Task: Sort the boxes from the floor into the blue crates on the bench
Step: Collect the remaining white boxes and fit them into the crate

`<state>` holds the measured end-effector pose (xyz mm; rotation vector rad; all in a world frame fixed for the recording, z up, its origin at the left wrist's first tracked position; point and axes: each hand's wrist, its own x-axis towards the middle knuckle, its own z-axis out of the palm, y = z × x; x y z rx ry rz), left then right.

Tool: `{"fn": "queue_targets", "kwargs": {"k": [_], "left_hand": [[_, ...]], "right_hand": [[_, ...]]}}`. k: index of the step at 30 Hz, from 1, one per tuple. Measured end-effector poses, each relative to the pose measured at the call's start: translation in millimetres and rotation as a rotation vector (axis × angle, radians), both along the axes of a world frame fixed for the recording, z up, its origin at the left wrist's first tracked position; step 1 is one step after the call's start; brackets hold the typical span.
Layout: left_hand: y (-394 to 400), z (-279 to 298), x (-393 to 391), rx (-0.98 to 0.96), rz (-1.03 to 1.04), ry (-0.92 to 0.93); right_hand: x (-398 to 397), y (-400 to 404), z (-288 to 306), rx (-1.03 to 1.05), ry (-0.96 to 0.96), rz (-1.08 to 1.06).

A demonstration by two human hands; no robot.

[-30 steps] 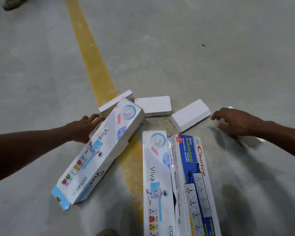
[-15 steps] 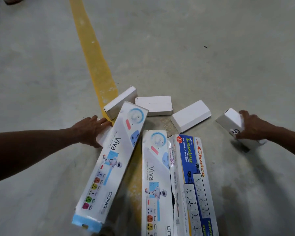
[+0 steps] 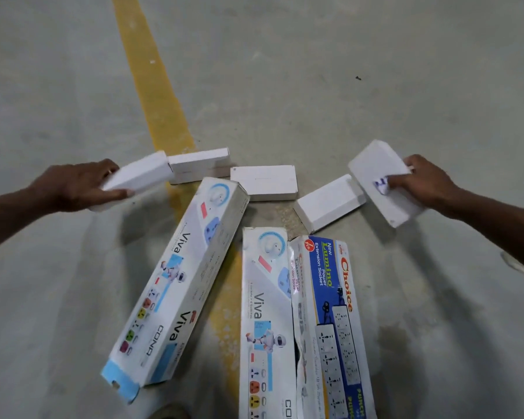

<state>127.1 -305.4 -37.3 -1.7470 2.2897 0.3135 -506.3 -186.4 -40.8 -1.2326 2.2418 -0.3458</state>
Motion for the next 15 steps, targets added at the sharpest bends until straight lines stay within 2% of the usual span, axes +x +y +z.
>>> {"fn": "queue_targets", "kwargs": {"k": [3,7,11,15], "left_hand": [[-3,4,-12,-0.109,0.098,0.195],[-20,10,-52,-0.156,0.1,0.335],[-46,17,-87,-0.112,-0.084,0.261],[-56,1,-116,0.036,-0.166,0.103]], "right_hand": [[24,-15,0,0.01,-0.249,0.102],[50,-31,-2,0.149,-0.225,0.435],[69,-48,-4,0.272,-0.077,0.708],[76,-64,-12,0.32,0.022,0.761]]}}
